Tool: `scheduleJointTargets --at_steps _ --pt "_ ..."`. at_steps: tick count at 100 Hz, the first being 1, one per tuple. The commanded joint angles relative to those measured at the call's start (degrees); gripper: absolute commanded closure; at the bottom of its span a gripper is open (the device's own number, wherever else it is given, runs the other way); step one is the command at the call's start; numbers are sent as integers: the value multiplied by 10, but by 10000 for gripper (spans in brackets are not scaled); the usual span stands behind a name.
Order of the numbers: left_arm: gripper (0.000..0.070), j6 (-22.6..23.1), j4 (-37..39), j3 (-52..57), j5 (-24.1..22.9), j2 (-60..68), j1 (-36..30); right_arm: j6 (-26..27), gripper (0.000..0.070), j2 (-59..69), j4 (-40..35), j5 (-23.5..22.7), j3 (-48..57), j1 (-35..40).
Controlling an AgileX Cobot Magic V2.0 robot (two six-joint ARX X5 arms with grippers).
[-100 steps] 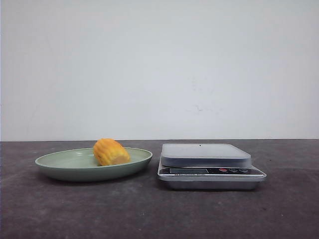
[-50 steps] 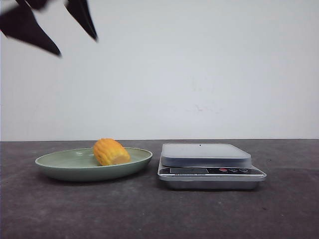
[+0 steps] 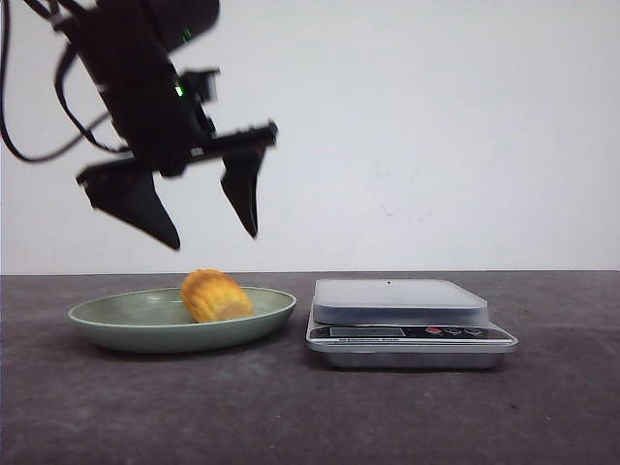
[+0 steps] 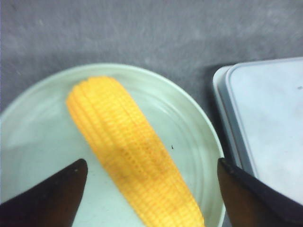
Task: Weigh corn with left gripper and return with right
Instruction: 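Lower the left gripper onto the yellow corn cob on the plate and grasp it, then lift the corn with the left gripper and carry it over the scale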
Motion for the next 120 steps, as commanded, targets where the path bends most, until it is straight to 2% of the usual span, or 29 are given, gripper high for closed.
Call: scheduleJointTargets --at_steps 1,31,35,44,55,60,69,94,108,120 --pt "173 -17 10 10 -4 23 -6 -7 212 2 4 -2 10 1" --pt "195 -40 2 10 -17 76 -10 -7 212 2 2 -2 10 1" --pt "214 -40 3 10 -17 77 -11 -7 212 2 1 -2 10 1" --pt "310 -40 10 10 -20 76 -14 -7 212 2 -2 -1 10 1" --pt "329 -37 12 10 -30 76 -15 -8 212 2 -6 -1 10 1" --pt "424 -31 11 10 -30 76 -15 -9 212 2 -7 -1 10 1" --pt "699 -29 8 11 -30 76 -15 -9 212 2 -7 0 10 1" --pt "690 -21 -3 27 -59 16 -19 -13 212 2 -7 0 10 1" --pt "690 5 -24 49 -56 -62 -30 -13 213 2 -7 0 10 1" --pt "690 21 -43 87 -36 -108 -57 -13 212 2 -7 0 10 1"
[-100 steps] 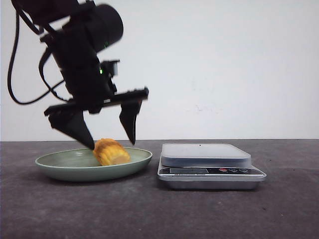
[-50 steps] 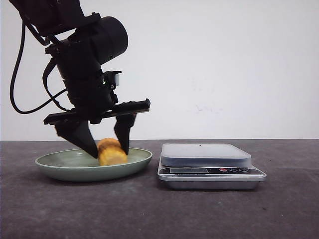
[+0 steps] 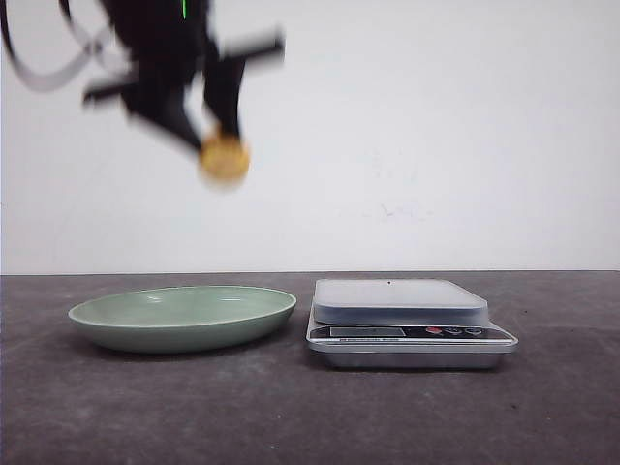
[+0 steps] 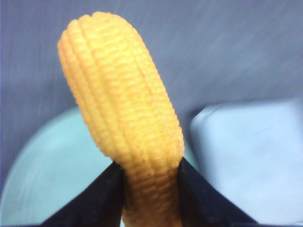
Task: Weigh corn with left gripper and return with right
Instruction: 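Lift the corn with the left gripper and carry it over the scale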
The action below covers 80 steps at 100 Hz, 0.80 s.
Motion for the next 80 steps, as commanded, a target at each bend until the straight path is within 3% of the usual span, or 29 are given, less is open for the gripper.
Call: scheduleJointTargets --at_steps 1,33,80 --pt "690 21 -4 28 15 -4 -21 -8 213 2 5 0 10 1" --pt "689 20 -15 145 31 69 -111 -8 213 2 1 0 10 1" --pt "690 -1 23 159 18 240 -125 -8 212 1 1 0 10 1"
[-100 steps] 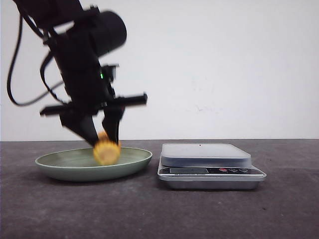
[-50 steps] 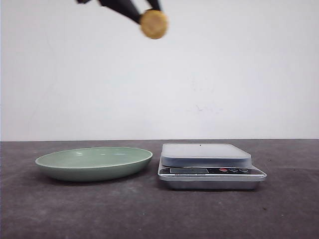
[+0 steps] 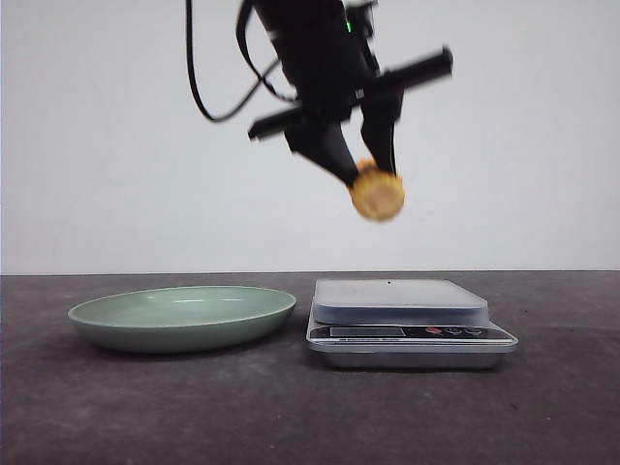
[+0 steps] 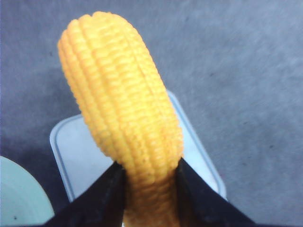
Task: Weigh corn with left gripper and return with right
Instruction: 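Lift the corn with the left gripper and carry it over the scale, then lower the corn onto the scale and open the left gripper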
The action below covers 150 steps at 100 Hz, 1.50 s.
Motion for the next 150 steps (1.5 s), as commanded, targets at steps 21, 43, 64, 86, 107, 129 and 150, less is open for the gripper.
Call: scheduleJointTargets --at_steps 21,43,64,86,107,129,150 --pt "690 -15 1 14 -3 43 -9 -8 212 1 1 0 10 1" --pt "690 -15 -8 14 -3 59 -9 -8 213 1 1 0 10 1" --pt "690 -15 -10 14 -3 63 -13 -8 212 1 1 0 10 1" --pt "663 -12 -16 14 -3 64 -16 -7 212 1 1 0 10 1" --pt "416 -9 -19 14 -3 64 -16 -7 212 1 0 0 10 1" --pt "374 -8 -18 14 -3 64 -18 -8 212 1 -10 0 10 1" --pt "226 -9 -15 14 -3 64 -18 -8 212 1 -10 0 10 1"
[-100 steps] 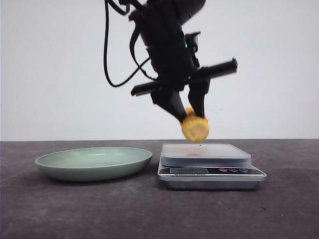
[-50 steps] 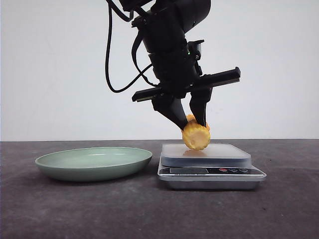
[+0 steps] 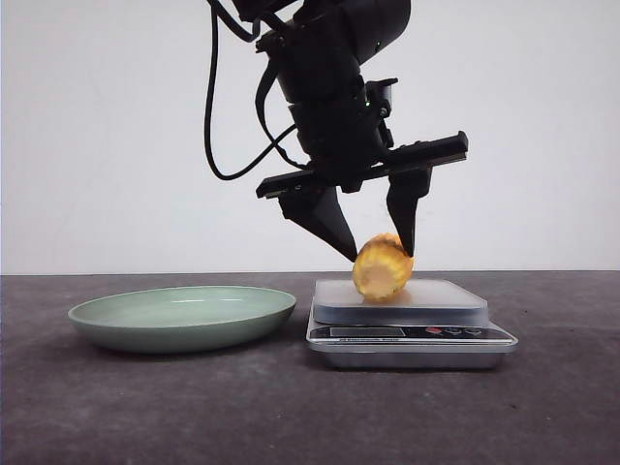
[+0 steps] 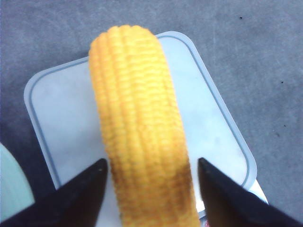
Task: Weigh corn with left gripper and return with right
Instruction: 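Lower the corn onto the scale and open the left gripper, then raise the left gripper away from the scale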
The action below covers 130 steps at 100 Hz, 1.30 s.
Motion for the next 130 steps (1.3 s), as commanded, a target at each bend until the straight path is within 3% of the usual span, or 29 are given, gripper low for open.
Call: scheduleJointTargets --at_steps 1,7,32,59,88,95,112,130 --pt "214 2 8 14 -3 12 -9 -5 212 1 5 0 10 1" --pt "172 2 8 16 -4 11 -9 -8 212 1 5 0 10 1" --pt "173 43 -35 52 -37 -46 -10 -14 213 1 5 1 10 1" --pt "185 111 -53 52 -64 -233 -4 -14 212 1 7 0 10 1" --pt "185 130 -130 52 -86 -454 7 -12 213 1 5 -2 10 2" --pt "185 138 -164 52 -105 -499 7 -11 212 2 5 -3 10 3" --pt "185 146 -244 52 -220 -590 6 -11 212 5 5 -4 10 13" --pt "186 134 -304 52 -278 -680 6 -11 212 5 5 -12 10 13"
